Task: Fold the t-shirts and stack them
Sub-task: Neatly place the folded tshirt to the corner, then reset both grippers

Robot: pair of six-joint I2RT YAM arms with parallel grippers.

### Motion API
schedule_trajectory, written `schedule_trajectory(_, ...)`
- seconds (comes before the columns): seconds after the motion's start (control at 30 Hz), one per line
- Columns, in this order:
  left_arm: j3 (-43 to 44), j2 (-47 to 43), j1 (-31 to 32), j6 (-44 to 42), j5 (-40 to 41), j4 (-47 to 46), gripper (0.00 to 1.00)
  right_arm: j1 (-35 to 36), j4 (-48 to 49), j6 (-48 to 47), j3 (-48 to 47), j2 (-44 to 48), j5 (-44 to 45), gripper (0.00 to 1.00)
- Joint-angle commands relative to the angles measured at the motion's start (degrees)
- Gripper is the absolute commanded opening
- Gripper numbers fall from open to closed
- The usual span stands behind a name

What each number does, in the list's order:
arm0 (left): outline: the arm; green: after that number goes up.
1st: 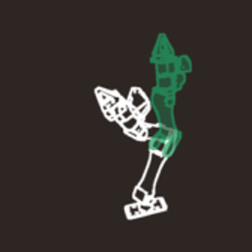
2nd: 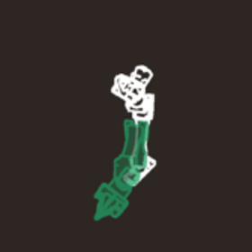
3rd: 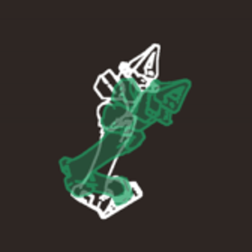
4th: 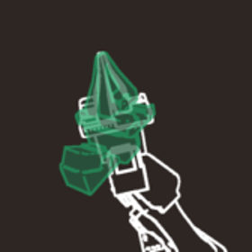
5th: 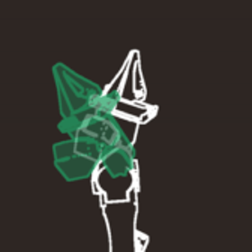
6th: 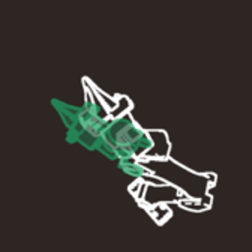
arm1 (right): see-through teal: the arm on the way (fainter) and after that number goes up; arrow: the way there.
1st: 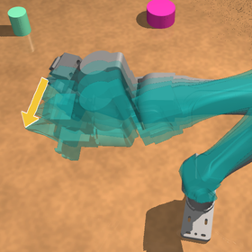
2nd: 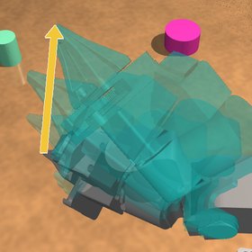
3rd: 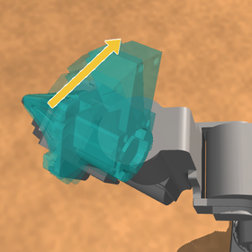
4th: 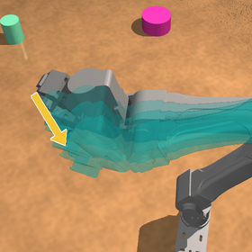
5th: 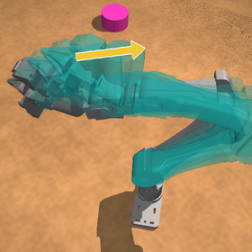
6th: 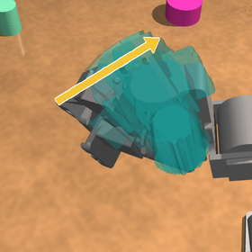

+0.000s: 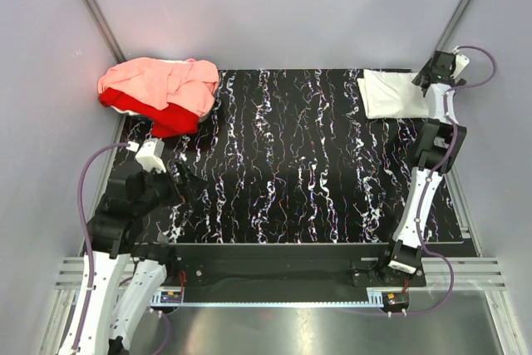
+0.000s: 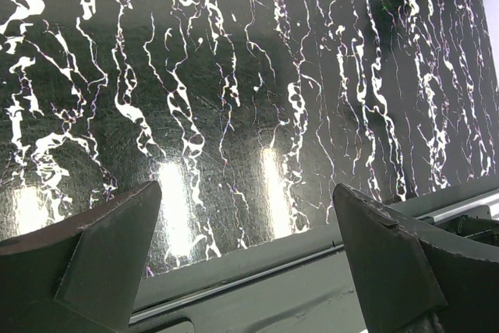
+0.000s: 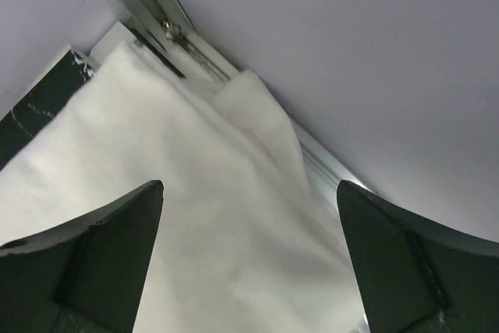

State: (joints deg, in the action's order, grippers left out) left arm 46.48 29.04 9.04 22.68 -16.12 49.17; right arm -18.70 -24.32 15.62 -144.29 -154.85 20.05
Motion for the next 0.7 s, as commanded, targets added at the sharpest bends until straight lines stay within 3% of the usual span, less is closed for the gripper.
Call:
schedule_trajectory(0.0,0.2,-0.2,-0.3,-0.6,-0.9,-2.8,0.99,0.7,6.0,4.1,8.3,18.1,2.8,1.0)
schedule_trajectory(0.1,0.1,-0.6,-0.3,-0.5,-1.0,-2.8,0.99,2.3,7.3,4.2,12.2,26.7,3.4,1.0)
schedule_trajectory(0.23,0.1,-0.1,-0.4,-0.6,-0.8,-2.8,0.99,5.7,-2.9,7.8,13.5,35.4,2.5,1.0)
schedule_trajectory(0.3,0.4,-0.5,-0.6,-0.4,-0.3,-2.7,0.99,8.1,-6.3,10.3,19.8,42.3,0.1,1.0)
schedule_trajectory(0.37,0.2,-1.4,-0.9,0.2,0.5,-2.9,0.99,14.3,-5.0,10.5,27.7,48.3,-2.8,1.0)
schedule_trajectory(0.53,0.3,-2.5,-1.0,0.3,1.4,-2.5,0.99,32.2,1.0,14.8,59.5,67.6,-3.8,1.0)
schedule_trajectory(0.57,0.4,-2.7,-1.0,0.4,1.6,-2.5,0.99,34.9,2.6,17.8,68.7,72.0,-5.4,1.0)
schedule_trajectory(0.67,0.5,-2.8,-1.0,0.8,2.3,-2.4,0.99,43.4,11.3,22.2,81.8,77.0,-12.9,1.0)
